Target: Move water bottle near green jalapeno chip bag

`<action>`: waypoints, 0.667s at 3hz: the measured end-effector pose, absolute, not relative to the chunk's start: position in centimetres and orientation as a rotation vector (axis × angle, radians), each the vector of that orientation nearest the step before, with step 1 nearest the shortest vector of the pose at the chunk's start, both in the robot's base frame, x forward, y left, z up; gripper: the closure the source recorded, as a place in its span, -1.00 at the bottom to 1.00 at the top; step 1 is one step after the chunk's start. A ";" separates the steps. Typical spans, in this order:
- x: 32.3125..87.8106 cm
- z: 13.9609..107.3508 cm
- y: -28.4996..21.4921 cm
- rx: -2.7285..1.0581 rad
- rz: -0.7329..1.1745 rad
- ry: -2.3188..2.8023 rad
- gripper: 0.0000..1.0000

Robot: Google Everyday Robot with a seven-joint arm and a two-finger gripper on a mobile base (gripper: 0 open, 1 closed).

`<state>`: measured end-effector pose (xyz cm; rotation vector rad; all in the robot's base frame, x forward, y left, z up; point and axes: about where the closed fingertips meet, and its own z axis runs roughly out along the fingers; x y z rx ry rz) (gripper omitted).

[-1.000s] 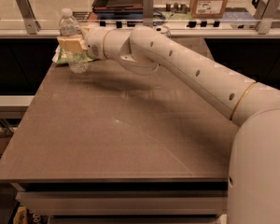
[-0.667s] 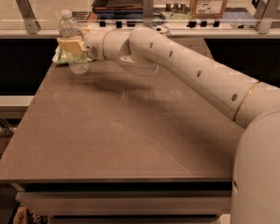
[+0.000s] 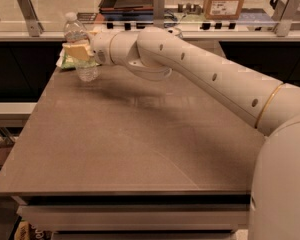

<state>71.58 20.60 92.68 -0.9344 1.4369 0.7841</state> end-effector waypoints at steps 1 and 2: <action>71.4 92.1 20.8 -0.934 0.782 1.440 1.00; 71.2 91.4 21.2 -0.941 0.768 1.451 1.00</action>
Offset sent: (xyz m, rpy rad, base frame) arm -0.0033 0.0045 -0.0215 -0.0382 0.0031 -0.0251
